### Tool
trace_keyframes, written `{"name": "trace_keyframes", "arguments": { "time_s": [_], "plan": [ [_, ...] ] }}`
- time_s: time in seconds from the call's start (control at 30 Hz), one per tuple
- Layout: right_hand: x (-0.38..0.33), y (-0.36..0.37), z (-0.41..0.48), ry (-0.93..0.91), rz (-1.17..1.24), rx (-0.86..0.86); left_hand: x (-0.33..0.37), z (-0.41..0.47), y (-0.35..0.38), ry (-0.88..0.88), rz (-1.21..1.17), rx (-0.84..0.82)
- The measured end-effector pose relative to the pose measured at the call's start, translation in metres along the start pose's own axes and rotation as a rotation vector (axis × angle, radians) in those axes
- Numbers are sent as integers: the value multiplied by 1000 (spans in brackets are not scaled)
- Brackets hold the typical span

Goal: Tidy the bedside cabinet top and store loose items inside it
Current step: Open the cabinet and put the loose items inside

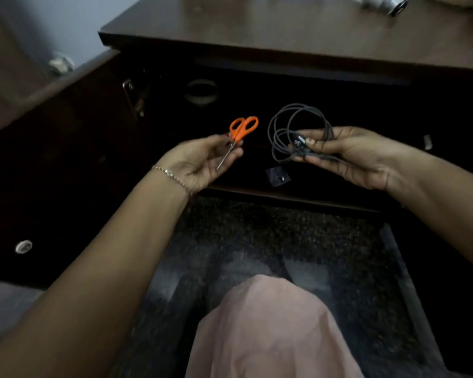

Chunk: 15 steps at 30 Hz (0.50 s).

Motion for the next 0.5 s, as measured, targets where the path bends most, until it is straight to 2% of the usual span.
{"name": "trace_keyframes", "arguments": {
  "time_s": [0.27, 0.5],
  "plan": [
    [3, -43, 50, -14, 84, 237, 6, 51, 5, 45, 28, 24],
    [-13, -64, 83, -96, 76, 361, 18, 84, 18, 110, 109, 57]
  ]
}}
Point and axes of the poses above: each hand's wrist, its own z-axis towards the middle knuckle, its own y-axis out of the palm, x = y × z, the point moved 9 cm from there along z, towards the middle knuckle, and after that the axes turned 2 degrees about x, right-handed, at the moved point
